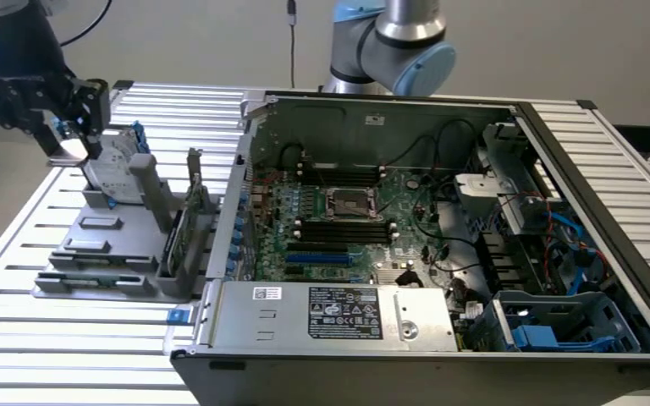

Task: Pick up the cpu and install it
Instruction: 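Pick up the cpu and move it towards the insertion slot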

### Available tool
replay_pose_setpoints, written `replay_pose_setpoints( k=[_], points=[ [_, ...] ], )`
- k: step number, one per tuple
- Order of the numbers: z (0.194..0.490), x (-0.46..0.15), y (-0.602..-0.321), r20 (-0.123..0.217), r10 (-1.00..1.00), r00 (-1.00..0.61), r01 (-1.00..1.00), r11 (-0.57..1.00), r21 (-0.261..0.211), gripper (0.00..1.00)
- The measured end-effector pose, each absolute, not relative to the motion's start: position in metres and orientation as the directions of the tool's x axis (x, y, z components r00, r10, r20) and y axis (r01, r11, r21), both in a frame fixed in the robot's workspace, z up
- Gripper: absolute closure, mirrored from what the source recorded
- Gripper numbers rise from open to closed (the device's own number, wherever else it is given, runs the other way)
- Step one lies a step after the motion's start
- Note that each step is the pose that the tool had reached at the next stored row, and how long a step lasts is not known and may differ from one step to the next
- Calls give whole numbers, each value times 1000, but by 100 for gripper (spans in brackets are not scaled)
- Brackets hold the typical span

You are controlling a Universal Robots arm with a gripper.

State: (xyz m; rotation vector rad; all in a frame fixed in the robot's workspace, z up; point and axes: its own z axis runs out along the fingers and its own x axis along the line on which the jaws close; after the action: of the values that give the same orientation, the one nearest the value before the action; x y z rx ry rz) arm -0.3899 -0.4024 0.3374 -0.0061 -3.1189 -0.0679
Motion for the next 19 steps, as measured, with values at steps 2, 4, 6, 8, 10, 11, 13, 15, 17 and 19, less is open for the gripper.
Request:
replay_pose_setpoints(
  k=[2, 4, 6, 8, 10, 11, 13, 15, 17, 19],
  points=[
    [341, -381, -402, 23, 3, -1000, 4, 999, 44, 45],
    [343, -372, -402, 23, 3, -1000, 4, 999, 44, 45],
    [346, -363, -402, 24, 3, -1000, 4, 999, 44, 45],
    [349, -354, -402, 25, 3, -1000, 4, 999, 45, 45],
    [351, -345, -402, 25, 3, -1000, 4, 999, 45, 45],
    [352, -340, -402, 25, 3, -1000, 5, 999, 46, 45],
    [353, -331, -402, 26, 3, -1000, 5, 999, 46, 45],
    [354, -322, -402, 26, 3, -1000, 5, 999, 47, 45],
    [355, -313, -402, 26, 3, -1000, 5, 999, 47, 45],
    [356, -304, -402, 26, 3, -1000, 5, 999, 47, 45]
  ],
)
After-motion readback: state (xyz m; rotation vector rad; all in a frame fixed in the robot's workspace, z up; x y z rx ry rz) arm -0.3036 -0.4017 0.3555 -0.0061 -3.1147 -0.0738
